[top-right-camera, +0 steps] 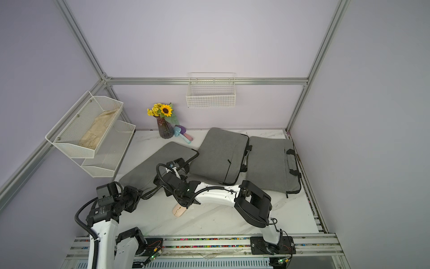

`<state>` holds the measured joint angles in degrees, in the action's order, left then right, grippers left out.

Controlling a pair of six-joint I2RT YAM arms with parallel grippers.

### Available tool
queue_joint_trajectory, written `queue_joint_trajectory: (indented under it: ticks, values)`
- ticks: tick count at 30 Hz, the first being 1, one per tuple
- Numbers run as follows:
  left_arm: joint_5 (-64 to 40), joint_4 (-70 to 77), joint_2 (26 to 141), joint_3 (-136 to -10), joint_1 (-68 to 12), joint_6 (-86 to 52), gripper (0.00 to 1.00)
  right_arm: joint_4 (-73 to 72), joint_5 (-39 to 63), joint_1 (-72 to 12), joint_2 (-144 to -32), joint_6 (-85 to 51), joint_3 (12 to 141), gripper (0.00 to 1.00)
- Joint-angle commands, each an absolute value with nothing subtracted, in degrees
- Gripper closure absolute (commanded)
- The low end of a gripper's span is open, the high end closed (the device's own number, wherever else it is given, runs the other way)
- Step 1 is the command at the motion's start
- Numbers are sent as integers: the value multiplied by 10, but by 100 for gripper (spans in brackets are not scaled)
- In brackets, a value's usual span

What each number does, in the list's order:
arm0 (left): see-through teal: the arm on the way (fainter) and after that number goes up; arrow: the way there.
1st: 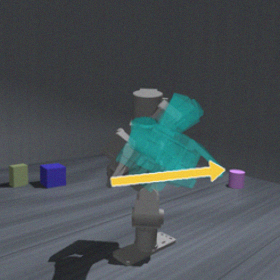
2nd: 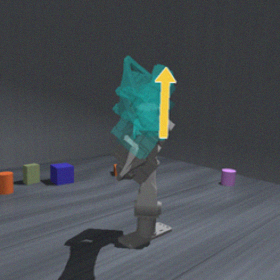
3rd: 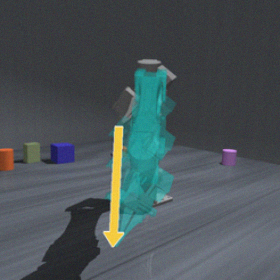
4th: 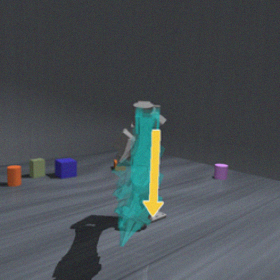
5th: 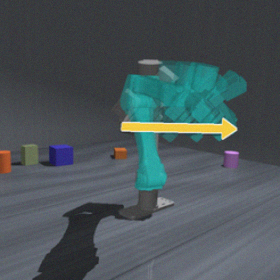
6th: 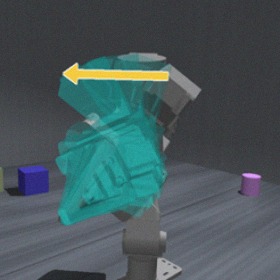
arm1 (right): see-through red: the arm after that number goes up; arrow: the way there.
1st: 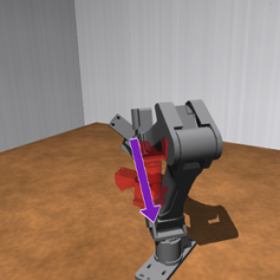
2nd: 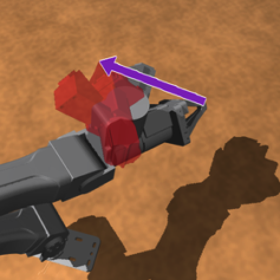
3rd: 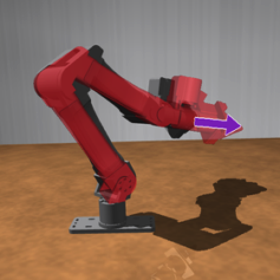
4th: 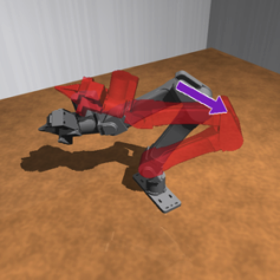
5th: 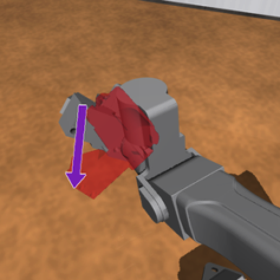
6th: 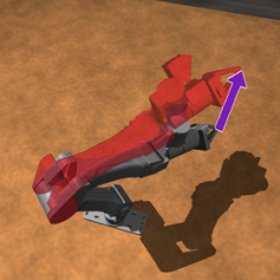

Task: Put the mouse into the laptop bag
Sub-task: Unzip the zipper on the zippered laptop bag.

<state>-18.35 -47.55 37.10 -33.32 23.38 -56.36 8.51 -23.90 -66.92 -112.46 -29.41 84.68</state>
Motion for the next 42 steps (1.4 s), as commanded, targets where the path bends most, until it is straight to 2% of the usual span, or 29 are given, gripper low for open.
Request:
queue_joint_trajectory:
  ticks: [1,7,18,28,29,30,31,32,33,34,36,39,42]
  values:
    - [0,-400,387,-336,282,-551,100,115,-403,-648,-1048,-293,847,100]
    - [-3,-373,439,-336,298,-533,100,138,-438,-642,-1013,-339,772,100]
    - [-26,-326,516,-351,307,-513,100,140,-402,-565,-934,-401,627,100]
    - [-78,-324,576,-398,308,-505,99,136,-371,-526,-926,-412,596,100]
    - [-88,-323,581,-402,308,-500,90,128,-366,-526,-925,-405,594,100]
    - [-103,-323,586,-406,308,-489,75,115,-353,-527,-922,-396,590,100]
    - [-115,-325,591,-411,308,-482,50,102,-338,-528,-922,-392,587,100]
    - [-123,-331,594,-414,308,-478,30,92,-323,-530,-922,-391,584,100]
    - [-126,-345,595,-419,308,-476,15,78,-309,-532,-924,-387,581,100]
    - [-128,-360,594,-423,308,-473,8,72,-301,-537,-929,-387,583,100]
    - [-131,-397,586,-430,308,-465,0,68,-296,-549,-944,-389,592,100]
    - [-157,-443,554,-425,308,-457,0,58,-285,-571,-972,-392,612,100]
    - [-233,-447,507,-392,307,-458,0,52,-283,-596,-1000,-395,636,100]
